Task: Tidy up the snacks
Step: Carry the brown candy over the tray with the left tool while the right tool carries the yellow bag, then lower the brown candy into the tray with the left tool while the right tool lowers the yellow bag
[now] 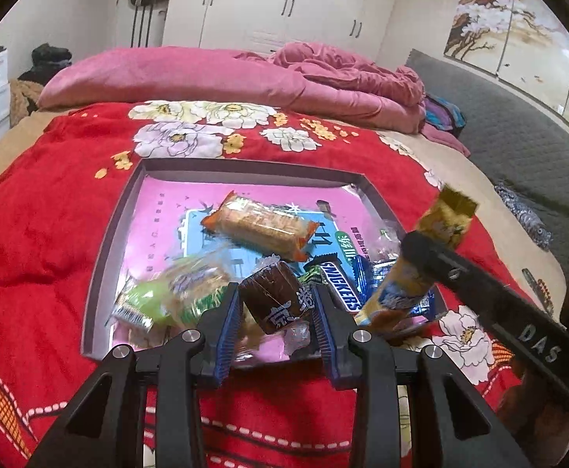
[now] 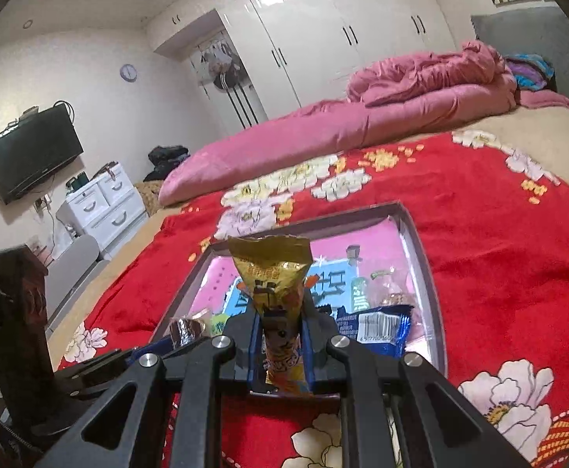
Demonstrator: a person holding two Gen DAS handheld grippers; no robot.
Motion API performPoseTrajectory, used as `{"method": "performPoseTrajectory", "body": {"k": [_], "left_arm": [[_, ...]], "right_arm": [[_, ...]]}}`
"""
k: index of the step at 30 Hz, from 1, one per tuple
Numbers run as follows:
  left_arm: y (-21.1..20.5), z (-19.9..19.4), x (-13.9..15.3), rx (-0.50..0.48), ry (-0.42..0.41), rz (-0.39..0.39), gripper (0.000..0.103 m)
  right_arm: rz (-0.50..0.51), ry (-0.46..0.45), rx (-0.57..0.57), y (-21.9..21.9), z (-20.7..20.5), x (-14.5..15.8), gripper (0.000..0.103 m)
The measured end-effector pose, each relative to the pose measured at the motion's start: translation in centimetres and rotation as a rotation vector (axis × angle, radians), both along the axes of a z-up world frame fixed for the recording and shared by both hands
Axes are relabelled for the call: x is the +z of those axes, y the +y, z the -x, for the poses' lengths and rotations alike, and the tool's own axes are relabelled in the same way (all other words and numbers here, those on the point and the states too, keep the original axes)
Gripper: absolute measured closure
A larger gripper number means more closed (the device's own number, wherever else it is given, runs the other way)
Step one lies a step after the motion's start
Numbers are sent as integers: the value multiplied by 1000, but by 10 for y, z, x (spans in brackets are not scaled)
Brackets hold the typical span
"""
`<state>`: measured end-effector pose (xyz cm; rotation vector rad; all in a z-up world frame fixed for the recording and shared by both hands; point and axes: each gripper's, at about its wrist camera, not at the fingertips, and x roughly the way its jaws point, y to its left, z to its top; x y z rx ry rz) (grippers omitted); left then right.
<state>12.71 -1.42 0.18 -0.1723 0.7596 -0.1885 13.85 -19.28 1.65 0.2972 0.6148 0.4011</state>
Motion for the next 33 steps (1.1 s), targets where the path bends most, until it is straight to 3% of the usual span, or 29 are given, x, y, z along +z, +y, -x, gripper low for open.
{"method": "performPoseTrajectory", "body": {"k": [18,28,33], "left_arm": [[-21,-18,-8,-75,10,-29,65],[-26,-23,-16,-90,42,-30,65],[-23,-26,-19,-82,60,-18,65]], "right_arm": [[6,80,-32,-8,-20,-23,85],[-49,93,-47,-18,-21,-25,60],[-51,95,-67,-22,-21,-25,55]]}}
